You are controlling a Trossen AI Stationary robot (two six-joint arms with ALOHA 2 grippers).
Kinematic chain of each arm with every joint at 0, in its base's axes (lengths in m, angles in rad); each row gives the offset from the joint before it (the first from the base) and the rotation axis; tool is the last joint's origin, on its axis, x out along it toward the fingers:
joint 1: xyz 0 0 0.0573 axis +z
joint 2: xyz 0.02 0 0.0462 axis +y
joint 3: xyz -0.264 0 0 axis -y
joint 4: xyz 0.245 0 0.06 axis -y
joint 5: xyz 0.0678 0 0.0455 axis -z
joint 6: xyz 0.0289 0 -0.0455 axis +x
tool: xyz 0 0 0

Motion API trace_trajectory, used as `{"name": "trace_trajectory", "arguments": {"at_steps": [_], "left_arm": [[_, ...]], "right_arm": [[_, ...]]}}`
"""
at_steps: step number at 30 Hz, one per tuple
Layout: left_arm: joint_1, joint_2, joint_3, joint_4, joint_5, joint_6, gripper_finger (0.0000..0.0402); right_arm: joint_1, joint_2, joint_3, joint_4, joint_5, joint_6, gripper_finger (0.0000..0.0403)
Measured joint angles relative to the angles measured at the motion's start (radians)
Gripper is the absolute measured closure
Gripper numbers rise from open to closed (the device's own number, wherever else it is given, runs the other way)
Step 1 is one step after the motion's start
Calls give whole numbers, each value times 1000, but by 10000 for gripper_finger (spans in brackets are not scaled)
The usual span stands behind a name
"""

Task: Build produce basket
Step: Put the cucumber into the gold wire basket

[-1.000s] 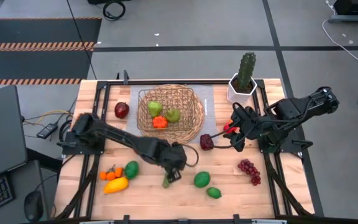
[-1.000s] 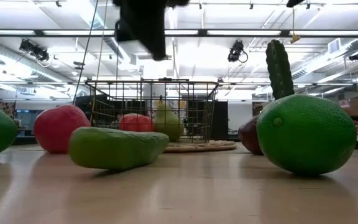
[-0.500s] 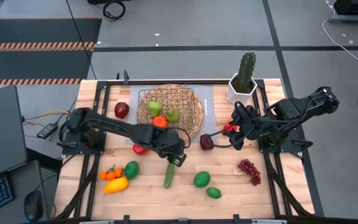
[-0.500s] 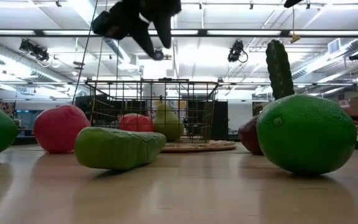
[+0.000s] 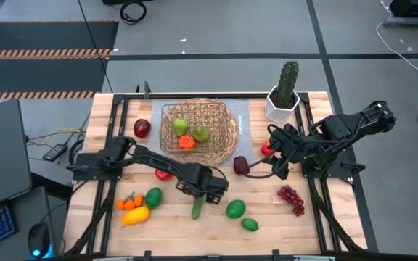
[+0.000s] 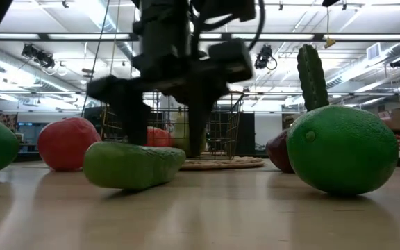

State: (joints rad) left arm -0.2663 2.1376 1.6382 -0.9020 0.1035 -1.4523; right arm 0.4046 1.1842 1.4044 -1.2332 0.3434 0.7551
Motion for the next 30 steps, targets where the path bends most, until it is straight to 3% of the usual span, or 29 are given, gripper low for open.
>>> {"name": "trace_trajectory", "arguments": {"at_steps": [6, 10, 22, 30], "left_arm": [[-11, 31, 0, 45, -2, -33, 93], [-17, 44, 0, 20, 1, -7, 116], [-50, 55, 1, -66, -2, 138, 270], [-43, 27, 117, -86, -33, 214, 266]], "right_arm": [[0, 0, 0, -4, -24, -1, 142], [0, 0, 0, -3, -22, 4, 142], [0, 0, 0, -2, 35, 34, 142], [0, 0, 0, -2, 55, 55, 142]]}}
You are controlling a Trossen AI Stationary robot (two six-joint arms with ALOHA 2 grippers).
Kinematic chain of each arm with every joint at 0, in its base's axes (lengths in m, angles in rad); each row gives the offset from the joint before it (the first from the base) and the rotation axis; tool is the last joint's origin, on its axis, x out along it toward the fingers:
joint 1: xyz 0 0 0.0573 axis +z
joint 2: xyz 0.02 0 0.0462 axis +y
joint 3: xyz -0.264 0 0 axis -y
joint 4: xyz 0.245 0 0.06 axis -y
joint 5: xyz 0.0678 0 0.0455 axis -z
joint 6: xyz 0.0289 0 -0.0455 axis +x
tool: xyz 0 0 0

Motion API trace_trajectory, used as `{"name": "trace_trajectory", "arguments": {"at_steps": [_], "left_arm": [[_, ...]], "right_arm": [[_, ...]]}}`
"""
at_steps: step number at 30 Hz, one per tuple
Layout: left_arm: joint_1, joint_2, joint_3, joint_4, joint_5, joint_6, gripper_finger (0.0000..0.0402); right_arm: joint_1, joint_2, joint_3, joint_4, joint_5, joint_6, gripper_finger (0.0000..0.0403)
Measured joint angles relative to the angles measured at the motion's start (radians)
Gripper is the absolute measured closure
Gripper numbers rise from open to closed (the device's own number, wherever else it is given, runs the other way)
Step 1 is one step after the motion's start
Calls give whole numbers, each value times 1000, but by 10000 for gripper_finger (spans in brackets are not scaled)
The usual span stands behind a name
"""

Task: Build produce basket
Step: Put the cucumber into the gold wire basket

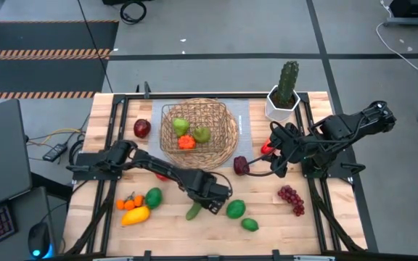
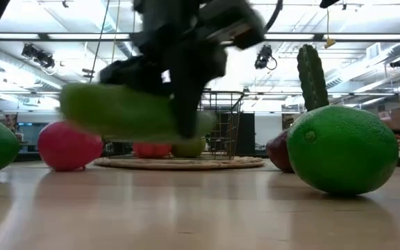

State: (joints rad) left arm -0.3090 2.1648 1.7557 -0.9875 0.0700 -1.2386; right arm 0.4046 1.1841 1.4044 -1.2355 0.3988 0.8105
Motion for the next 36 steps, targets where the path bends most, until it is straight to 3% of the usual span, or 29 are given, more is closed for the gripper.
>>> {"name": "trace_trajectory", "arguments": {"at_steps": [4, 10, 18, 36], "left_arm": [[8, 4, 119, -69, -60, 40, 251], [37, 2, 329, -207, -186, 94, 267], [92, 1, 591, -338, -316, 183, 255], [288, -84, 600, -378, -374, 441, 256]], "right_arm": [[-1, 0, 0, 0, 0, -1, 142], [-1, 0, 0, 4, 0, -1, 142], [1, 0, 0, 5, -17, -1, 142], [1, 0, 0, 7, 0, 10, 142]]}}
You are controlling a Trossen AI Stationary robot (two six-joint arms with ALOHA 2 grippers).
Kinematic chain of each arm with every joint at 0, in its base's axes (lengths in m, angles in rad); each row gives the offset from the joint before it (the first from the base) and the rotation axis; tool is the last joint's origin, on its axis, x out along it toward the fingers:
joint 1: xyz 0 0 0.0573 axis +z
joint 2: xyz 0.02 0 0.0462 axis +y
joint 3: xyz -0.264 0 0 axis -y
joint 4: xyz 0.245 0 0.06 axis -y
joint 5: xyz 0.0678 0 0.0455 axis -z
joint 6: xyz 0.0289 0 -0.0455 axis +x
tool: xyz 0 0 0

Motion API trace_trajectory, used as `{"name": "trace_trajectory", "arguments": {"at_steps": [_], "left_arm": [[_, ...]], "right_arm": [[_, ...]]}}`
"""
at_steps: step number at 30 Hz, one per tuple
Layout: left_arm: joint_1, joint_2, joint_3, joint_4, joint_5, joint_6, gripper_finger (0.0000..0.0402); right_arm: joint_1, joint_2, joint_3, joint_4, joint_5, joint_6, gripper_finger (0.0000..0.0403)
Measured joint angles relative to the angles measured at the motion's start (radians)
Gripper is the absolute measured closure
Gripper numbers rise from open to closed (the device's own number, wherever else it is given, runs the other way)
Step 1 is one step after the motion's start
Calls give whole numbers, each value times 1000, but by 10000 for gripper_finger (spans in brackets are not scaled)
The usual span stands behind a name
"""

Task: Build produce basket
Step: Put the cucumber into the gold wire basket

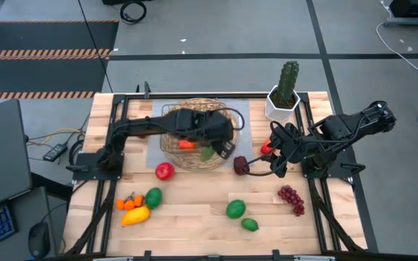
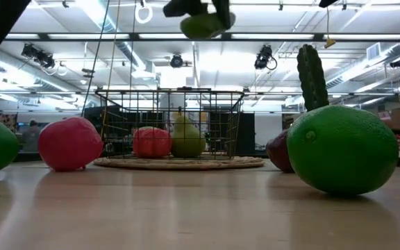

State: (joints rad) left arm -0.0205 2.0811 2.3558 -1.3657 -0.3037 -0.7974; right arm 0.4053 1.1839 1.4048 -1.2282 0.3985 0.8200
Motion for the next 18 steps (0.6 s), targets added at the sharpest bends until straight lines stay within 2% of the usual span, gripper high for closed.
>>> {"name": "trace_trajectory", "arguments": {"at_steps": [5, 10, 18], "left_arm": [[89, 0, 0, -37, 0, 91, 253], [165, 0, 0, -87, 2, 120, 253], [223, 0, 0, -132, 5, 203, 250]], "right_arm": [[0, 0, 0, 0, 0, 11, 142], [0, 0, 0, -1, 1, 21, 142], [-1, 0, 0, -1, 10, 23, 142]]}}
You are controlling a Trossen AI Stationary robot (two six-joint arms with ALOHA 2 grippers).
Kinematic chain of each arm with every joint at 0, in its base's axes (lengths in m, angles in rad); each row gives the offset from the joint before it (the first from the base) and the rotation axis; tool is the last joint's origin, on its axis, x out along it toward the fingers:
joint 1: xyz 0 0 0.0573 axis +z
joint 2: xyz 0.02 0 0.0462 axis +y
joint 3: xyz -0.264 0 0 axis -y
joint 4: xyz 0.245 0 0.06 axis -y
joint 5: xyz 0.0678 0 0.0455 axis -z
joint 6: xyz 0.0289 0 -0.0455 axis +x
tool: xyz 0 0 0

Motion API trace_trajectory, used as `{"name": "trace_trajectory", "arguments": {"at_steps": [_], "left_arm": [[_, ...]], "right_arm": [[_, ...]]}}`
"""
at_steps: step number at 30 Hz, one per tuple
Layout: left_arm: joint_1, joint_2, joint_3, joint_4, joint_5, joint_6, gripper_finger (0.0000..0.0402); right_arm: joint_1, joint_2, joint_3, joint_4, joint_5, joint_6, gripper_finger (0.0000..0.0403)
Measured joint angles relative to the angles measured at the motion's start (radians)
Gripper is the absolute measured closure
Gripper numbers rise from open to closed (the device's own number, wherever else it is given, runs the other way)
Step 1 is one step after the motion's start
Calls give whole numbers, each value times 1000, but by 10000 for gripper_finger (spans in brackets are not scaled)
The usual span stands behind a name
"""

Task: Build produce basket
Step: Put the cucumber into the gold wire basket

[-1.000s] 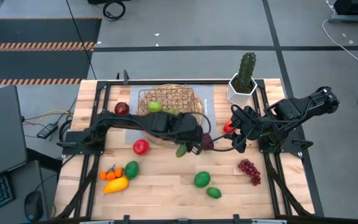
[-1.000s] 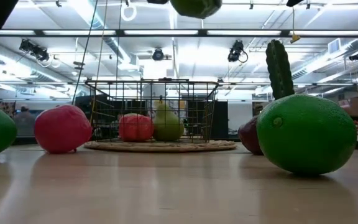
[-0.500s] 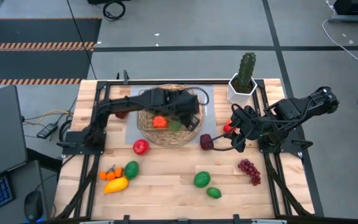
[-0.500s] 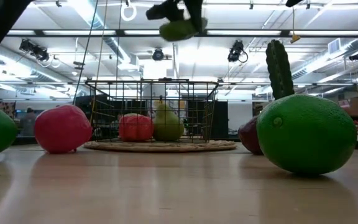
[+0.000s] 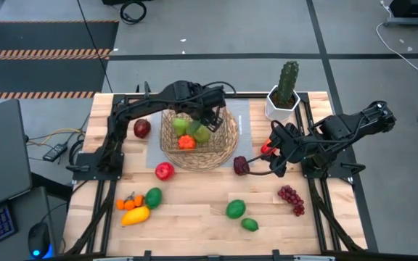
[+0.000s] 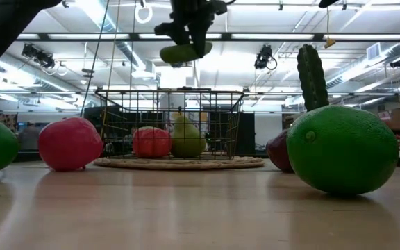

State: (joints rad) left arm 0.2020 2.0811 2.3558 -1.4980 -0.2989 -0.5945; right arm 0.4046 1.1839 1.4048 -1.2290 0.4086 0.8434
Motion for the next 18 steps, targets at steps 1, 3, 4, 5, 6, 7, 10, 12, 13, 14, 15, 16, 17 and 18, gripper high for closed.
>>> {"name": "trace_trajectory", "arguments": {"at_steps": [1, 3, 4, 5, 6, 7, 10, 12, 13, 14, 15, 16, 17, 18], "left_arm": [[3, 0, 0, -2, 0, 6, 250], [9, 0, 0, -6, 0, 23, 250], [10, 2, 0, -5, 0, 28, 250], [13, 4, 0, -9, 0, 31, 250], [16, 5, -1, -18, 1, 31, 250], [20, 6, -2, -26, 1, 31, 250], [29, 5, -27, -20, 0, 31, 247], [33, 8, -38, -27, 1, 31, 247], [34, 8, -41, -29, 0, 31, 247], [34, 8, -41, -33, 0, 31, 246], [33, 7, -41, -33, 0, 31, 245], [33, 7, -41, -32, 0, 31, 243], [33, 7, -41, -32, 0, 31, 239], [32, 7, -41, -32, 1, 31, 234]], "right_arm": [[0, 0, 0, 0, 6, 3, 142], [0, 0, 0, 0, 17, 13, 142], [0, 0, 0, 0, 20, 14, 142], [0, 0, 0, 0, 20, 14, 142], [0, 0, 0, 0, 20, 14, 142], [0, 0, 0, 0, 20, 14, 142], [-1, 0, 0, 0, 21, 14, 142], [-1, 0, 0, 0, 21, 14, 142], [-1, 0, 0, 0, 21, 17, 142], [-1, 0, 0, 0, 21, 18, 142], [-1, 0, 0, 0, 21, 19, 142], [-1, 0, 0, 0, 21, 21, 142], [-1, 0, 0, 0, 21, 24, 142], [-1, 0, 0, 0, 21, 25, 142]]}}
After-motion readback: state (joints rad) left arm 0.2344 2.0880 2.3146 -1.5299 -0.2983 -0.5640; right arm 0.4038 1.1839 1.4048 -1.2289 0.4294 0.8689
